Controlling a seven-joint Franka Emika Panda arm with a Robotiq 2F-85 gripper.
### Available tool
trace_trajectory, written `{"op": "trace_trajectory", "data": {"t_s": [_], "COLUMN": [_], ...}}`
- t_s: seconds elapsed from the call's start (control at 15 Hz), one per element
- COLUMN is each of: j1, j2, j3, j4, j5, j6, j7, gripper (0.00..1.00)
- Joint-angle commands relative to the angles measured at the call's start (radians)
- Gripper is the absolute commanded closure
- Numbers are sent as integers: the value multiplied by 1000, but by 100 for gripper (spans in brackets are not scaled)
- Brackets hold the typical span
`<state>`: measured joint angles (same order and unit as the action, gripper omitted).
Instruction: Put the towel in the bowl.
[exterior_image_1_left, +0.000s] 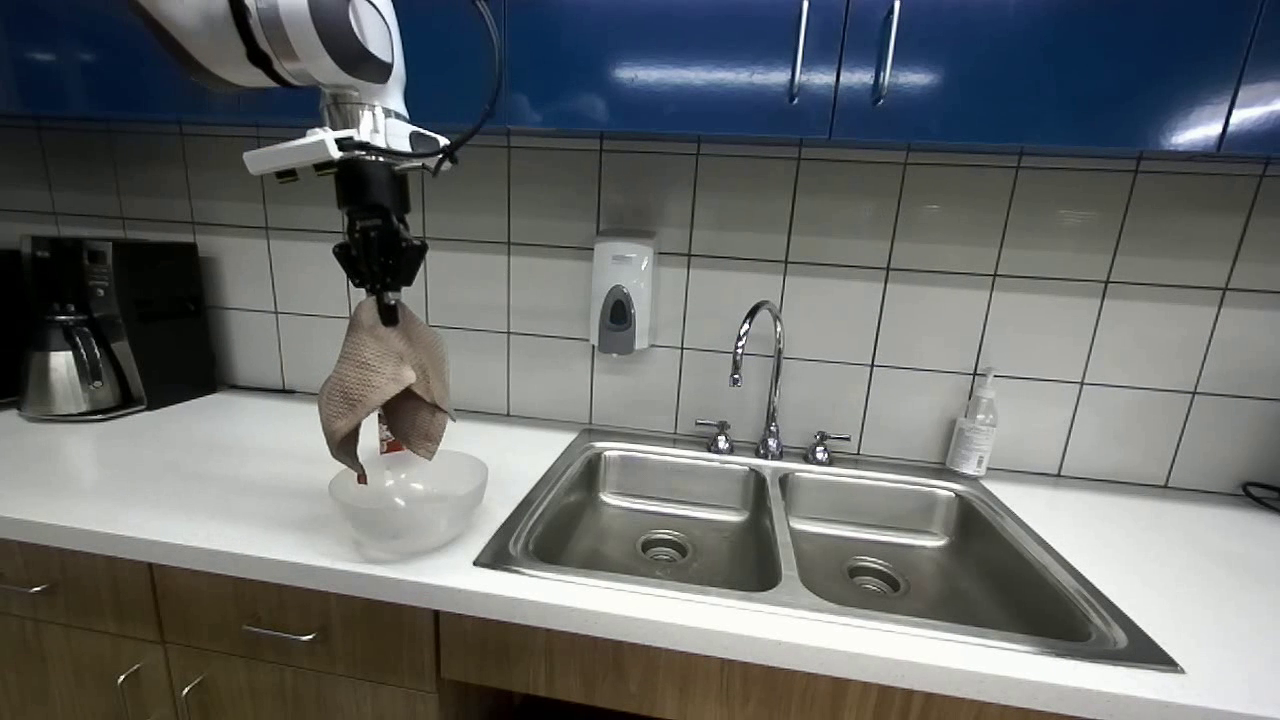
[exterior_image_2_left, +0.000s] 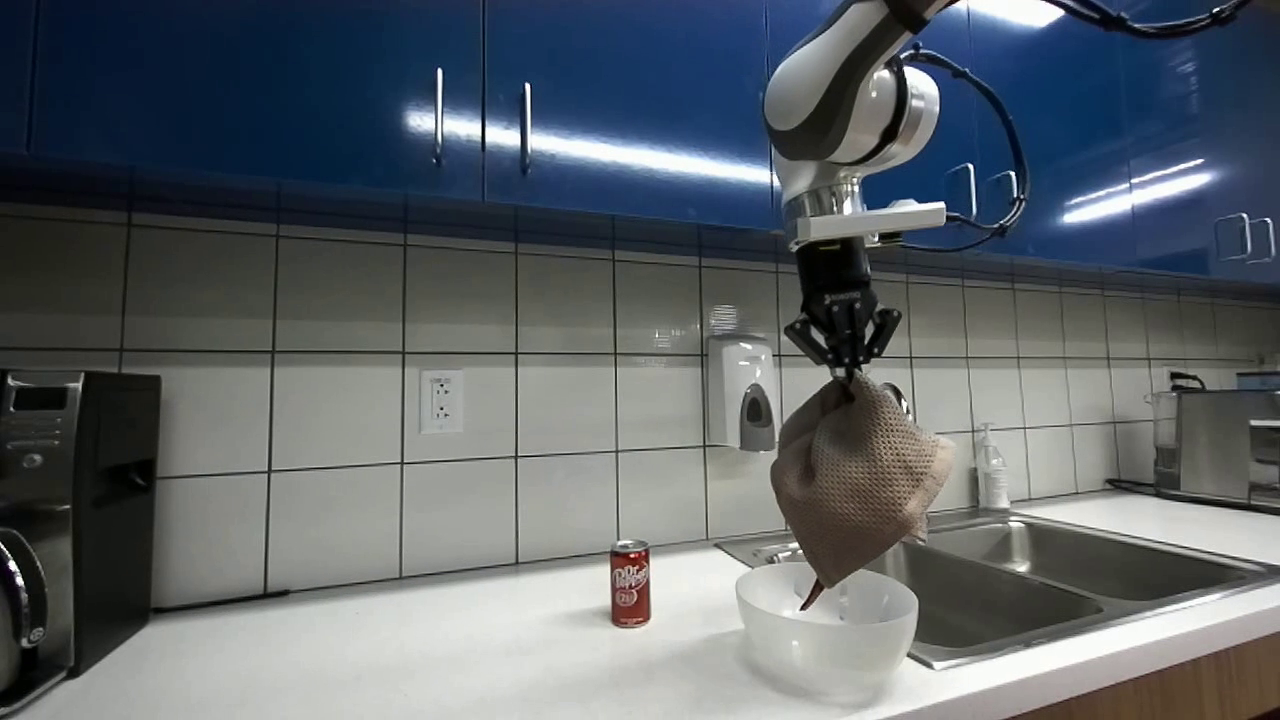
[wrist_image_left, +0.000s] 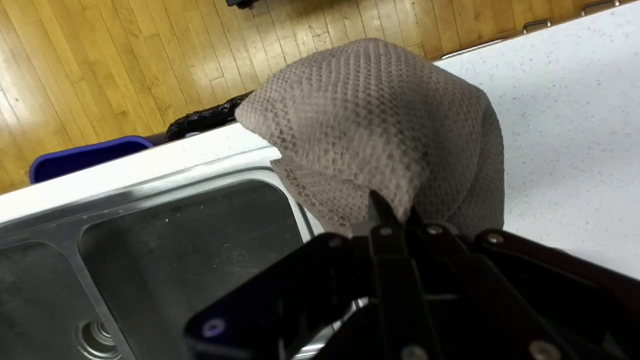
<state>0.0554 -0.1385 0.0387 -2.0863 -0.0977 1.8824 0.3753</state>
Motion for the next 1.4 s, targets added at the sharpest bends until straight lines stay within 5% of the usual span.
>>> {"op": "trace_trajectory", "data": {"t_s": [0.0, 1.2, 1.27, 1.33], "j1": [-8, 13, 16, 20], "j2": [57, 286, 290, 290], "j3": [14, -7, -6, -5], "j4": [17, 22, 23, 22], "j5": [-2, -26, -24, -30], "j6": [58, 283, 279, 276], "j7": [-7, 7, 5, 9], "gripper": [99, 98, 71, 70]}}
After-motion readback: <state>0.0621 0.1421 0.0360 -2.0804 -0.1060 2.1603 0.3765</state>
